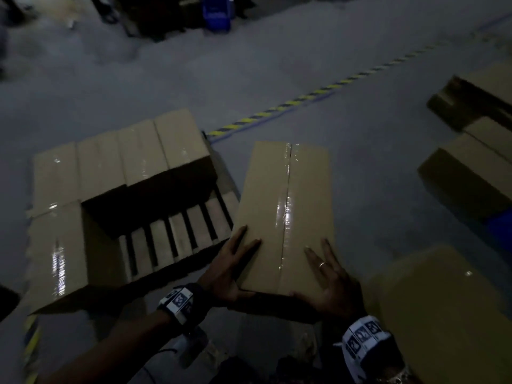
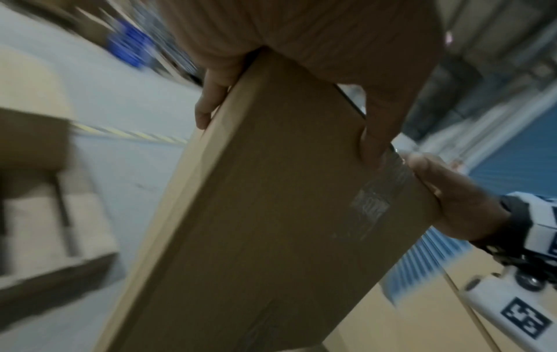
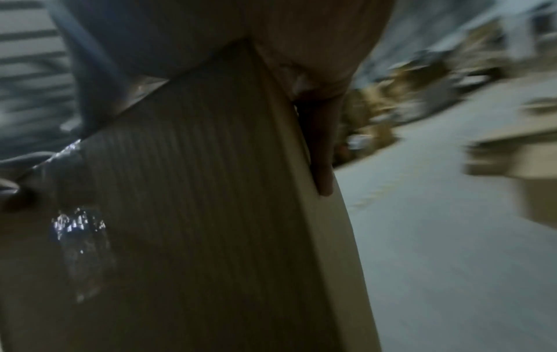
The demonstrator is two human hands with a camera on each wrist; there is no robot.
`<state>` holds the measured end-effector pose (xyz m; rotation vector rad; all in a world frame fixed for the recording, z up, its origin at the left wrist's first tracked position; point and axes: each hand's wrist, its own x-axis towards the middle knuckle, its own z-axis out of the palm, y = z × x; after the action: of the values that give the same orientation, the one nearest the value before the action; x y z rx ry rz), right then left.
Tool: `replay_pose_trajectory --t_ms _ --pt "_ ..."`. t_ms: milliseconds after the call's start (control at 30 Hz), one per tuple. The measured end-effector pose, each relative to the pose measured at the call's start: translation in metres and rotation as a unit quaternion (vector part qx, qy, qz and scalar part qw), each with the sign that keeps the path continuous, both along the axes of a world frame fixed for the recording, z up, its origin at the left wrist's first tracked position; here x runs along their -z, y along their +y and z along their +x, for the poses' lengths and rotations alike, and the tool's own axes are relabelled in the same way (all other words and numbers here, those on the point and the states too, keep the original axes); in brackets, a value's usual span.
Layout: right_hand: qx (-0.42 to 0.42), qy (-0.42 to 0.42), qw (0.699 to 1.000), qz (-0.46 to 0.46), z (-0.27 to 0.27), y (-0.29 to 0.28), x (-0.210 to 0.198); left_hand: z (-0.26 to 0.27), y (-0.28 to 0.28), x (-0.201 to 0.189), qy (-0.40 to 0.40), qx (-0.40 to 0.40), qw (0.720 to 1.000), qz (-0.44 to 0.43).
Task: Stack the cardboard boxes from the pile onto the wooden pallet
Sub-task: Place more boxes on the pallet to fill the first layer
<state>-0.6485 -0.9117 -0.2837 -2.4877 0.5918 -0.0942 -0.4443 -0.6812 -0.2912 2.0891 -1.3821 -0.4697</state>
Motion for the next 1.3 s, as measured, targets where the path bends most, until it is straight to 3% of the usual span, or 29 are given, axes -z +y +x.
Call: replay_pose_trajectory --t_ms 367,600,900,1300 --pt "-0.181 0.061 0.981 -0.038 0.158 0.149 -0.031 0.072 0.200 0.011 0.008 -0.167 0.985 -0.036" --pt "-0.258 0.080 0.962 -0.037 0.240 0.229 -0.029 0.108 0.293 0.019 0.012 -0.258 0.964 -0.060" --pt "-0.334 0.103 0.937 -0.028 0.333 0.294 -0.004 0.154 0.364 0.041 0.015 -0.342 0.938 -0.053" --pt "-0.394 0.162 0.904 0.037 0.447 0.353 0.079 0.227 0.427 0.101 0.060 -0.398 0.915 0.000"
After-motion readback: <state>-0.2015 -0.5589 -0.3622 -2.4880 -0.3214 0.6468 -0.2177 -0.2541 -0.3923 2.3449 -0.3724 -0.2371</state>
